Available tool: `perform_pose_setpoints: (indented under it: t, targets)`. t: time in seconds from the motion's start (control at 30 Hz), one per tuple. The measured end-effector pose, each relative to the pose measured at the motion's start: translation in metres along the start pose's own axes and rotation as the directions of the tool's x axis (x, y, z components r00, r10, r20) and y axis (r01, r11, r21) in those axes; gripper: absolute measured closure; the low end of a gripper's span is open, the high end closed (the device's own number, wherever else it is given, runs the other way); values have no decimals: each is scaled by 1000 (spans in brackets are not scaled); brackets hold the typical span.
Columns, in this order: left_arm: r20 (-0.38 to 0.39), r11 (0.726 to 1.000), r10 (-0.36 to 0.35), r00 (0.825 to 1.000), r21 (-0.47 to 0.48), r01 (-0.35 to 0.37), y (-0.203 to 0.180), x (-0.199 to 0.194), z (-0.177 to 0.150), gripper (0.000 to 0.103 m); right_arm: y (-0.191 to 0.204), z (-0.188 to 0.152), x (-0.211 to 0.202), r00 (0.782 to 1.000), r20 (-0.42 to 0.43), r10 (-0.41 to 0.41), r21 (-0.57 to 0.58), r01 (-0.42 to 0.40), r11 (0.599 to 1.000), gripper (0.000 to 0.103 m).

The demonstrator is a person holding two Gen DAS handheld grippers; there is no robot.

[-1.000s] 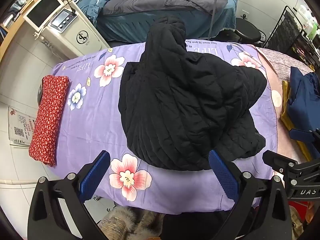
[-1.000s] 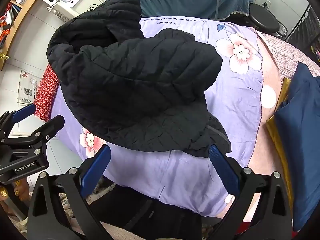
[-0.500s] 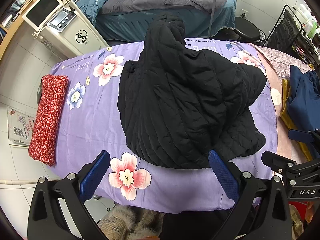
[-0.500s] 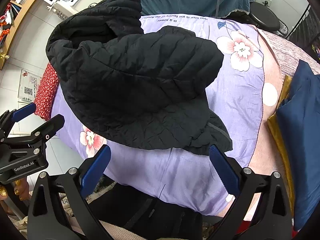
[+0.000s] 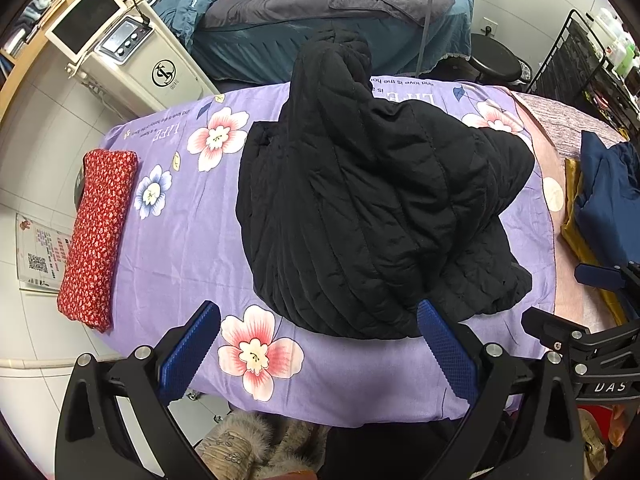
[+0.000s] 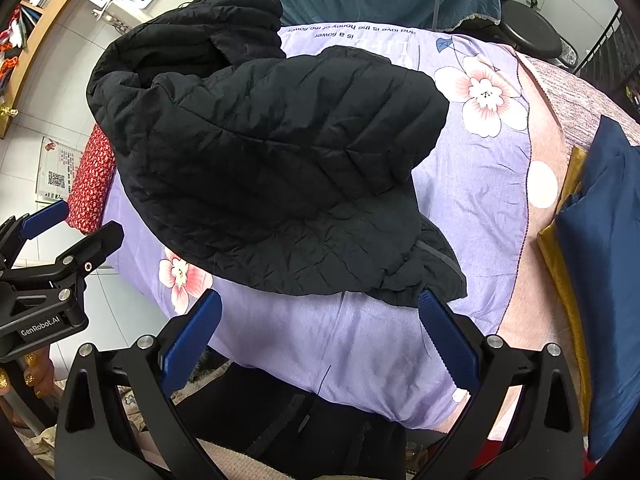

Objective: Fold large clothes

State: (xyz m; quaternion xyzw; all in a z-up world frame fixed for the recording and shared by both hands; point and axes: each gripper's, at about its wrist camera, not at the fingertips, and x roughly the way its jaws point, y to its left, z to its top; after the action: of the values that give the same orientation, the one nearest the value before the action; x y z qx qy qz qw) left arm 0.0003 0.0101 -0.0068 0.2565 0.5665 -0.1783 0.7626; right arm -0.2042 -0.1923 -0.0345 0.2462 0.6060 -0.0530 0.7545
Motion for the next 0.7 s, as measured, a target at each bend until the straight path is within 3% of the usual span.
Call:
perform_pose_setpoints:
  t: [0.7]
  targets:
    - [-3,1000,1,1000,4,-1,0,1,-1,6,0,-1,5,1000,-12,8,3,-8,1000,6]
